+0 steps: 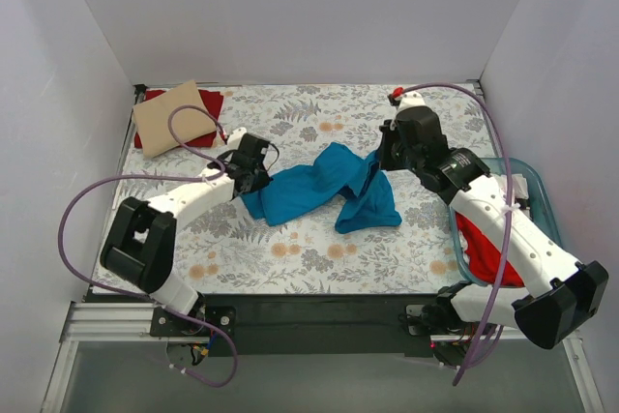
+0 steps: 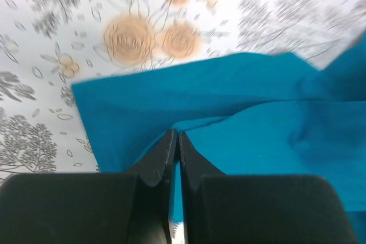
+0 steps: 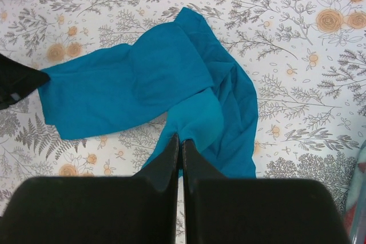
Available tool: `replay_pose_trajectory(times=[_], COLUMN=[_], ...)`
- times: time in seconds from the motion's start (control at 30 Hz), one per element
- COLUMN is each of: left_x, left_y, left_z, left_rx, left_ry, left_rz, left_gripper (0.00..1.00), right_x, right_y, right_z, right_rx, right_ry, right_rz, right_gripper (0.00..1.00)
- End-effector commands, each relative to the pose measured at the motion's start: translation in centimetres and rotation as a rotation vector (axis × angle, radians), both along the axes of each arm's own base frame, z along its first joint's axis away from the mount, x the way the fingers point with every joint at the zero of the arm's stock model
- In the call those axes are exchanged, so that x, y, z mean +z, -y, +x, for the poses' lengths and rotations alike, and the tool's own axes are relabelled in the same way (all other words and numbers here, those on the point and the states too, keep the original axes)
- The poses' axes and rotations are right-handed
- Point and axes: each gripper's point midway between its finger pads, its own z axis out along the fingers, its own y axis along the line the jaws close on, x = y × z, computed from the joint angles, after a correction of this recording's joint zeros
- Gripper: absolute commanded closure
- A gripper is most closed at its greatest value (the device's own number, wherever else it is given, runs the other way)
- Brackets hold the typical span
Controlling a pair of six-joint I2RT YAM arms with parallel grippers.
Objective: Fold and stack the t-shirts
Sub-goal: Flatten the tshirt out
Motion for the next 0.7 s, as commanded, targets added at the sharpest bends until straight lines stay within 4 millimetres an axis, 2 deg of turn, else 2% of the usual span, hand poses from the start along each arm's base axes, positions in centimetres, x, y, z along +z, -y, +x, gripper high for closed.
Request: replay_pose_trajectory(times=[0.0, 0.03, 0.23, 0.27, 0.33, 0.37, 0.47, 0.5, 0.57, 0.67], left_x=[8.1, 9.9, 14.6, 16.2, 17.9, 19.8, 22.2, 23.7, 25.0, 27.7], left_y=[-2.0, -2.3, -5.1, -5.3, -6.5, -6.8, -8.7, -9.4, -10.2, -11.0], left_z=[2.5, 2.6, 3.1, 3.3, 3.4, 3.6, 3.7, 3.7, 3.3, 2.5], left_rx=[0.060, 0.053, 0.082, 0.084, 0.106, 0.109, 0.141, 0.156, 0.173, 0.190], left_ry=[0.178, 0.208, 0.274, 0.307, 0.333, 0.369, 0.410, 0.442, 0.461, 0.518], left_rz=[-0.046, -0.066, -0.095, -0.103, -0.103, -0.117, -0.112, -0.112, -0.114, -0.126], left_gripper=[1.00, 1.00, 1.00, 1.00, 1.00, 1.00, 1.00, 1.00, 1.00, 1.00], right_x=[2.4, 2.9, 5.3, 6.0, 6.9, 7.2, 9.0, 10.2, 11.5, 14.7], right_y=[1.4, 1.6, 3.5, 3.8, 4.7, 5.1, 6.3, 7.0, 7.5, 9.0], right_z=[0.7, 0.8, 1.3, 1.4, 1.7, 1.8, 2.2, 2.3, 2.3, 2.0], right_rx=[-0.036, -0.039, -0.080, -0.087, -0.108, -0.118, -0.146, -0.161, -0.174, -0.216], right_ry=[0.069, 0.078, 0.125, 0.138, 0.156, 0.160, 0.188, 0.209, 0.234, 0.300], right_rz=[0.031, 0.035, 0.046, 0.050, 0.049, 0.052, 0.068, 0.078, 0.093, 0.128], right_gripper=[0.99, 0.99, 0.99, 0.99, 0.99, 0.99, 0.99, 0.99, 0.99, 0.99])
